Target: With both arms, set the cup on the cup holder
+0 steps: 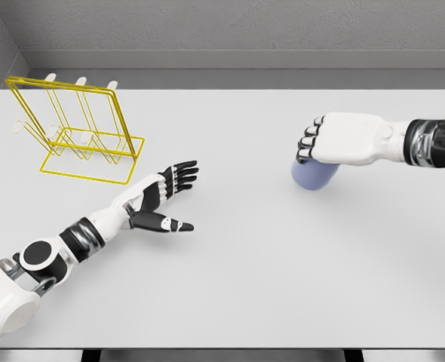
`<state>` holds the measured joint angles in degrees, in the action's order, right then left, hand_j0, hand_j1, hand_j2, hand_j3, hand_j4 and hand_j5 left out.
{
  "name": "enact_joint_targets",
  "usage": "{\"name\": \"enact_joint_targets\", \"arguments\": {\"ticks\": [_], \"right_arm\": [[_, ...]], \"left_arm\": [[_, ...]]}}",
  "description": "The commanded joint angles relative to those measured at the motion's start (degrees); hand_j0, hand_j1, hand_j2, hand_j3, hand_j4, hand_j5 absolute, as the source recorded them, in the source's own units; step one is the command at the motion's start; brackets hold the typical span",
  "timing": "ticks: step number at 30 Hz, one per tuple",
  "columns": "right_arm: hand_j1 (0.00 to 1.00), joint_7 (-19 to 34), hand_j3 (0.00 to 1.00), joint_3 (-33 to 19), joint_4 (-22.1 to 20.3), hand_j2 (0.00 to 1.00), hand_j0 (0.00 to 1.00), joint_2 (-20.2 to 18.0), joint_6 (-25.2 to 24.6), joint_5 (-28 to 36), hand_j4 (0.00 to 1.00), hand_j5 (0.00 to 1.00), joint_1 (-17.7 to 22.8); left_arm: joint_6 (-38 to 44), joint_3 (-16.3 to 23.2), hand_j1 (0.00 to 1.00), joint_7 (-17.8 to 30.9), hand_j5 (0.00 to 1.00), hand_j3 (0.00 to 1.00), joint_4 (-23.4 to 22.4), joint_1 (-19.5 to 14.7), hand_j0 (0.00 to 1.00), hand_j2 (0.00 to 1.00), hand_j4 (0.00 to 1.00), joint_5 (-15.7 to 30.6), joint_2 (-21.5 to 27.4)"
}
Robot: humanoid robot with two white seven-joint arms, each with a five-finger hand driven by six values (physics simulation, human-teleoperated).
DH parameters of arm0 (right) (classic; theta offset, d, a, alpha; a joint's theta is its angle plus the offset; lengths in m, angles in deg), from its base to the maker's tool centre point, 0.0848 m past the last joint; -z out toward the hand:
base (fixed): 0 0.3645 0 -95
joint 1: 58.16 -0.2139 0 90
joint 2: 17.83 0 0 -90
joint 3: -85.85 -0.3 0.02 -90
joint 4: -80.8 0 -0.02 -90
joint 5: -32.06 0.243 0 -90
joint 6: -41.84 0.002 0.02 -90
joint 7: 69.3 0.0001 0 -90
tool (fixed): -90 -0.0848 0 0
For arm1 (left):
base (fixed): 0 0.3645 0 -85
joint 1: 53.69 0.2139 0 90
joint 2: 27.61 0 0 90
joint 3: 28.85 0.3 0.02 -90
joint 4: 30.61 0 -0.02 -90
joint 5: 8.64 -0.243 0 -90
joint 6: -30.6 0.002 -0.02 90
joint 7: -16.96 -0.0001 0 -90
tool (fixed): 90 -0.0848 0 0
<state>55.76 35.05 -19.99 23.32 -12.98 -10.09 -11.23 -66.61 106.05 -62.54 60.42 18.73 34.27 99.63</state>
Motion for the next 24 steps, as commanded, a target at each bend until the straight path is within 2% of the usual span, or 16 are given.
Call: {"name": "enact_joint_targets", "arguments": {"ticks": [1, 11, 20, 24], "right_arm": [[0.54, -0.1, 0.54, 0.2, -0.4, 0.54, 0.54, 2.3, -0.2, 0.2, 0.54, 0.54, 0.0], [0.54, -0.1, 0.54, 3.0, -0.5, 0.54, 0.54, 9.4, -0.2, 0.3, 0.54, 0.54, 0.0], [0.54, -0.1, 0.54, 4.8, -0.5, 0.54, 0.54, 13.3, -0.2, 0.3, 0.54, 0.54, 0.0], [0.54, -0.1, 0.54, 6.8, -0.5, 0.54, 0.54, 13.8, -0.2, 0.3, 0.54, 0.54, 0.0]], "left_arm": [[0.0, -0.1, 1.00, 0.0, 1.00, 1.00, 0.0, 0.0, 1.00, 1.00, 1.00, 0.2, 0.0], [0.0, -0.5, 1.00, 0.0, 1.00, 1.00, -0.2, -0.1, 1.00, 1.00, 1.00, 0.2, 0.0], [0.1, -0.7, 1.00, -0.3, 1.00, 1.00, -0.8, -0.2, 1.00, 1.00, 1.00, 0.2, 0.1], [0.0, -0.7, 1.00, -0.3, 1.00, 1.00, -0.8, -0.1, 1.00, 1.00, 1.00, 0.2, 0.1]]}}
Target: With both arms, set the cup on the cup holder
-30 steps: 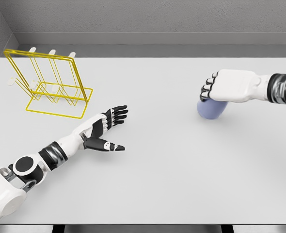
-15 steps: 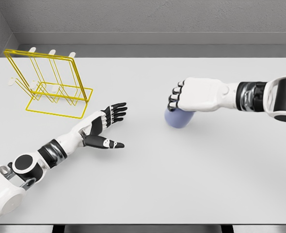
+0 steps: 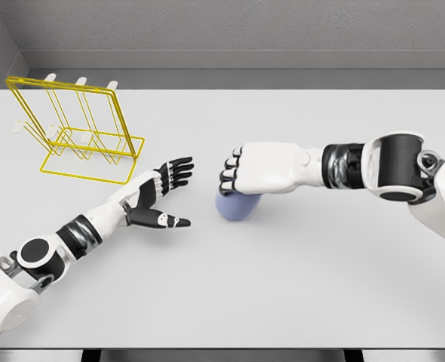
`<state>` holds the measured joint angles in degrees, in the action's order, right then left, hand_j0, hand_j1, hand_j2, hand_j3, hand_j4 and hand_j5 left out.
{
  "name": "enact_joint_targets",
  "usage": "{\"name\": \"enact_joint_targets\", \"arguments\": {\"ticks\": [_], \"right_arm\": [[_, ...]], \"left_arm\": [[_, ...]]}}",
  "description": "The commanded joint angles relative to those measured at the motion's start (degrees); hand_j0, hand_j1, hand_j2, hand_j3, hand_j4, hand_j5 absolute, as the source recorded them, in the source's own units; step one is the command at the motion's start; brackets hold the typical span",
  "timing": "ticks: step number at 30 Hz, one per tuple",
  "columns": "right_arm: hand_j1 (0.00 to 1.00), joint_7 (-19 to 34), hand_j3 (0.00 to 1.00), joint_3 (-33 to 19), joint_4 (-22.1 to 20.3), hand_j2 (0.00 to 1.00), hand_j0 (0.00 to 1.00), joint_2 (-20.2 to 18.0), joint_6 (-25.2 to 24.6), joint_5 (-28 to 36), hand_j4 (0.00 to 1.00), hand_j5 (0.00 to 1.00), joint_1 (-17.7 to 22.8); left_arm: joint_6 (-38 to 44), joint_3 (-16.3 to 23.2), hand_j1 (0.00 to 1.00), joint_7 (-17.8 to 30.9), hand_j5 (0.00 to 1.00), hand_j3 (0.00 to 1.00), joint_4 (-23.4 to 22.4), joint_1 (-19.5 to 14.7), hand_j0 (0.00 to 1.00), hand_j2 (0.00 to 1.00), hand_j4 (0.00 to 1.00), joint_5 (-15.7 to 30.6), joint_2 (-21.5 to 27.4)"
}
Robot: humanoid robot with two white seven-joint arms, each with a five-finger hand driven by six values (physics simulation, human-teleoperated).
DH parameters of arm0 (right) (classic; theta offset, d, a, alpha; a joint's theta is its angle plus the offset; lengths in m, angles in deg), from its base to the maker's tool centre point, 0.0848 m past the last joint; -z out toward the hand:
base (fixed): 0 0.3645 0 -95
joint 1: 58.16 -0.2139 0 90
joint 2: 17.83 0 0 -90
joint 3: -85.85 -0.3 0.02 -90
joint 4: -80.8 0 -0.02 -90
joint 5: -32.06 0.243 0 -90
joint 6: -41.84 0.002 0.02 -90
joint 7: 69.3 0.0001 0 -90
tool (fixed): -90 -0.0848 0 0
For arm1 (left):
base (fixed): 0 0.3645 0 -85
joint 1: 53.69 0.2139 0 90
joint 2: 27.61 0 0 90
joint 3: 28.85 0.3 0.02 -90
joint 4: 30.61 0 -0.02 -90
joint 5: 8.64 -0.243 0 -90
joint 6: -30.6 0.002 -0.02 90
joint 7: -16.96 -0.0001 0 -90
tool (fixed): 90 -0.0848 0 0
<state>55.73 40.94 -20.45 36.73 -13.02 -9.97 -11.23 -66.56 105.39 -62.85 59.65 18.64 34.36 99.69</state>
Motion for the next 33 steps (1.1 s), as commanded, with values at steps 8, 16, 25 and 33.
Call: {"name": "enact_joint_targets", "arguments": {"ticks": [8, 16, 25, 33], "right_arm": [[1.00, 0.0, 1.00, 1.3, 0.0, 1.00, 1.00, 0.5, -0.1, -0.5, 1.00, 1.00, -0.1], [1.00, 0.0, 1.00, -11.6, 0.0, 1.00, 1.00, 0.0, -0.1, 7.3, 1.00, 1.00, 0.0], [1.00, 0.0, 1.00, -44.1, 0.7, 1.00, 1.00, -3.7, -0.1, 21.8, 1.00, 1.00, 19.2], [1.00, 0.0, 1.00, -46.1, 4.7, 1.00, 1.00, -3.1, -0.1, 31.2, 1.00, 1.00, 28.6]], "left_arm": [[-0.1, 0.0, 1.00, 0.0, 1.00, 1.00, 0.0, -0.1, 1.00, 1.00, 1.00, 0.2, 0.1], [-0.1, -0.3, 1.00, 0.0, 1.00, 1.00, -0.1, -0.1, 1.00, 1.00, 1.00, 0.2, 0.1], [1.9, 0.1, 1.00, 0.0, 1.00, 1.00, -0.1, -0.5, 1.00, 1.00, 1.00, 0.2, -1.4], [4.1, 0.8, 1.00, 0.0, 1.00, 1.00, 0.3, -1.8, 1.00, 1.00, 1.00, 0.1, -4.6]]}}
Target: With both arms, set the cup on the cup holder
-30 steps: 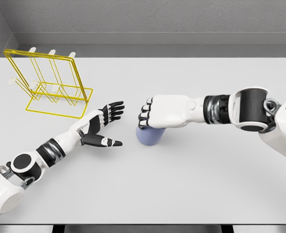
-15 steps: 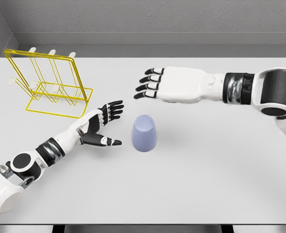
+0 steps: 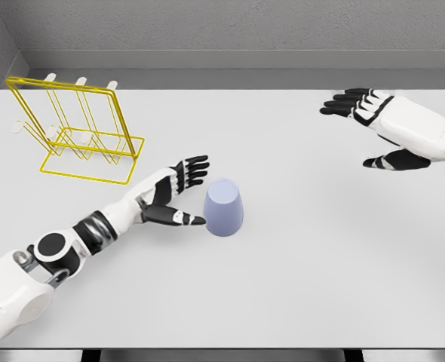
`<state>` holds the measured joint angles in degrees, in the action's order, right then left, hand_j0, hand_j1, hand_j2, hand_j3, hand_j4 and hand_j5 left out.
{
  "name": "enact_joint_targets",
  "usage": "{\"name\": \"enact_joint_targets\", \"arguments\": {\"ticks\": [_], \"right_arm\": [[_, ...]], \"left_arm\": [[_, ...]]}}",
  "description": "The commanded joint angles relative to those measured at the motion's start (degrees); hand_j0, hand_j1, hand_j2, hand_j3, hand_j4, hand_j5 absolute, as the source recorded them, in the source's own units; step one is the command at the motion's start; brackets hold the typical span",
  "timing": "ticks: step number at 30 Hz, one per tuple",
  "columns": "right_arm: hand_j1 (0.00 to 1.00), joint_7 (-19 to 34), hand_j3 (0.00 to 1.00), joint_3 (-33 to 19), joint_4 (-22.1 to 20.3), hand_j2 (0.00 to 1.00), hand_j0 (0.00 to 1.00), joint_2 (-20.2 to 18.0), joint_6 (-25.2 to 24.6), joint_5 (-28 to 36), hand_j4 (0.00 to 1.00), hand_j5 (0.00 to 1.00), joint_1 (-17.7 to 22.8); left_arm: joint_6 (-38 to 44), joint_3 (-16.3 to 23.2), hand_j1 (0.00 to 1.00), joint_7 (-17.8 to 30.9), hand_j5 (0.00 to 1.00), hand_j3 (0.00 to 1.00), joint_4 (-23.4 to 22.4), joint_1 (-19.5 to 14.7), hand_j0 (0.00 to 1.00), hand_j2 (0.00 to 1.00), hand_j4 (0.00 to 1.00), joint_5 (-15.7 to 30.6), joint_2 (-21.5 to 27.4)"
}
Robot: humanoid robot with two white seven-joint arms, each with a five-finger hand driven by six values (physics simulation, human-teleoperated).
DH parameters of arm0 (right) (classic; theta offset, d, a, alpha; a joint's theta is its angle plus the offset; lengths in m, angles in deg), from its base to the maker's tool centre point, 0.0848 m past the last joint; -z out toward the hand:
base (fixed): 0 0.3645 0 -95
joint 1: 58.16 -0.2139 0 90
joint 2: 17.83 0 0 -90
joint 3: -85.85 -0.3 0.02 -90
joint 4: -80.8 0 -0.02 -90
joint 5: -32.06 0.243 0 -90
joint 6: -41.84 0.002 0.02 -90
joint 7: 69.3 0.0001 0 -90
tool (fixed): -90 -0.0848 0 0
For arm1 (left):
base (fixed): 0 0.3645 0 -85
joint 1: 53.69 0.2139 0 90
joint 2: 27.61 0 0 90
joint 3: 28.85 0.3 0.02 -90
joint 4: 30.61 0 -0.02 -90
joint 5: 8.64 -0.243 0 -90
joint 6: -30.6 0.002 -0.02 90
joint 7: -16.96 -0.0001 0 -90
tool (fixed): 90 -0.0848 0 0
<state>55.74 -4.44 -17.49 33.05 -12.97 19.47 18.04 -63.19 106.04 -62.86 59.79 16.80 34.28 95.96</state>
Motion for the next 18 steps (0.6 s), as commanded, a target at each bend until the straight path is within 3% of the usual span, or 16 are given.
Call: {"name": "enact_joint_targets", "arguments": {"ticks": [1, 3, 18], "right_arm": [[1.00, 0.0, 1.00, -0.9, 3.3, 1.00, 1.00, 1.1, -0.2, 1.8, 1.00, 1.00, 0.0], [1.00, 0.0, 1.00, -4.3, 3.7, 1.00, 1.00, 1.2, -0.2, 1.7, 1.00, 1.00, 1.1], [1.00, 0.0, 1.00, -4.3, 3.6, 1.00, 1.00, 2.3, -0.2, 1.7, 1.00, 1.00, 1.7]], "left_arm": [[0.8, 0.2, 1.00, 0.0, 1.00, 1.00, 0.1, 0.0, 1.00, 1.00, 1.00, 0.1, -1.0], [0.9, 1.1, 1.00, 0.0, 1.00, 1.00, 0.1, -0.4, 1.00, 1.00, 1.00, 0.1, -1.1], [2.7, 3.1, 1.00, -0.1, 1.00, 1.00, -1.3, -1.7, 1.00, 1.00, 1.00, -0.4, -4.4]]}}
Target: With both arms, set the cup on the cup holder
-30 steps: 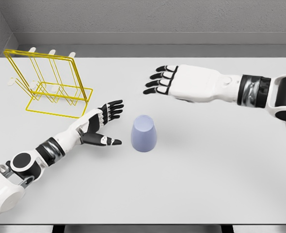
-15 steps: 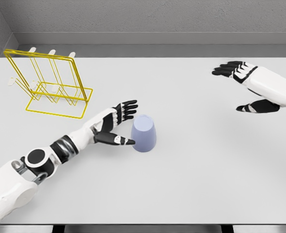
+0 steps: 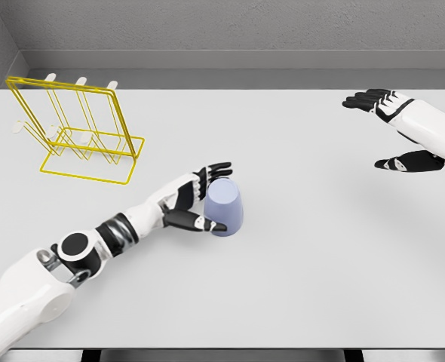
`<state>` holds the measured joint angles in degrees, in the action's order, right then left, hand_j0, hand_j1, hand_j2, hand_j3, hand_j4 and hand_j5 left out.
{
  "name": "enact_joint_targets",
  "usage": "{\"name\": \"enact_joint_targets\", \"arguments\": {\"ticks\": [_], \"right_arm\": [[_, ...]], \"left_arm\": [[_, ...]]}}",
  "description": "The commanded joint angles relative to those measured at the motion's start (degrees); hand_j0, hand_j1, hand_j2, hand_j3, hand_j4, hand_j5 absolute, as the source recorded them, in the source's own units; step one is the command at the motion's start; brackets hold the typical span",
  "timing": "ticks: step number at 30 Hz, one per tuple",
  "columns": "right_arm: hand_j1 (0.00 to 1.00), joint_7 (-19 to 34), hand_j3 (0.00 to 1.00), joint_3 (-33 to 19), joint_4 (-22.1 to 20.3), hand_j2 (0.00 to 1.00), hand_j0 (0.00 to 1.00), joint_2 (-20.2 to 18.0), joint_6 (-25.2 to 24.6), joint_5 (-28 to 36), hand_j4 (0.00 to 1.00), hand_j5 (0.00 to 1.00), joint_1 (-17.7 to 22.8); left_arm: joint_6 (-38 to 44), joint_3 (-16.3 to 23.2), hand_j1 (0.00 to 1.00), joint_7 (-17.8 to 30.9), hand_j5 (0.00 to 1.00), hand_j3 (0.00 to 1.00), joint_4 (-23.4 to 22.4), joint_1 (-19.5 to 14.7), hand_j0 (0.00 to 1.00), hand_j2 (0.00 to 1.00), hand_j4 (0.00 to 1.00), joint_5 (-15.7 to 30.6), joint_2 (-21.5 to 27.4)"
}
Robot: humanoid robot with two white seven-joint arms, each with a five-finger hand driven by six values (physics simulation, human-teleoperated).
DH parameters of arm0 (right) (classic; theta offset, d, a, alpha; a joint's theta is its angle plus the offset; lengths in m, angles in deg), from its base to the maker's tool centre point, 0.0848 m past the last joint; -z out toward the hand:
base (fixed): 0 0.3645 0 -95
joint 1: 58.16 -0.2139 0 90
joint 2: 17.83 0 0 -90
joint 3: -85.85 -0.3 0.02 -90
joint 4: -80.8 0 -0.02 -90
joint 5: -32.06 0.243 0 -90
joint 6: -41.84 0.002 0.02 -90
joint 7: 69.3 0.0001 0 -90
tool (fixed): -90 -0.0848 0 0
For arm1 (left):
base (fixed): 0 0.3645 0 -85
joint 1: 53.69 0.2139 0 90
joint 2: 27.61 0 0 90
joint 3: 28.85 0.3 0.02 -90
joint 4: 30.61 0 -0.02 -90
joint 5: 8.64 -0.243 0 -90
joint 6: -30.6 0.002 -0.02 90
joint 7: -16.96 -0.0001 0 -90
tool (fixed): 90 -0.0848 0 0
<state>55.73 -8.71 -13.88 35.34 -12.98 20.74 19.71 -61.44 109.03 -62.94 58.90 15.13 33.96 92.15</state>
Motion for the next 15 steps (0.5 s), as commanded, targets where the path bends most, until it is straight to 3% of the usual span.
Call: {"name": "enact_joint_targets", "arguments": {"ticks": [1, 9, 15], "right_arm": [[1.00, 0.0, 1.00, 0.0, 0.1, 1.00, 1.00, 0.0, -0.2, 0.4, 1.00, 1.00, 0.0], [1.00, 0.0, 1.00, 0.0, 0.1, 1.00, 1.00, 0.0, -0.2, 0.4, 1.00, 1.00, 0.0], [1.00, 0.0, 1.00, 0.0, 0.0, 1.00, 1.00, 0.1, -0.2, 0.3, 1.00, 1.00, 0.0]], "left_arm": [[1.0, 0.0, 1.00, 0.0, 1.00, 1.00, -0.6, 0.0, 1.00, 1.00, 1.00, -0.9, -1.1], [1.2, 0.1, 1.00, 0.0, 1.00, 1.00, -0.5, 0.1, 1.00, 1.00, 1.00, -1.0, -1.3], [1.1, 0.0, 0.70, 0.0, 0.70, 0.70, -0.4, 0.1, 0.70, 0.70, 0.70, -1.3, -1.3]]}}
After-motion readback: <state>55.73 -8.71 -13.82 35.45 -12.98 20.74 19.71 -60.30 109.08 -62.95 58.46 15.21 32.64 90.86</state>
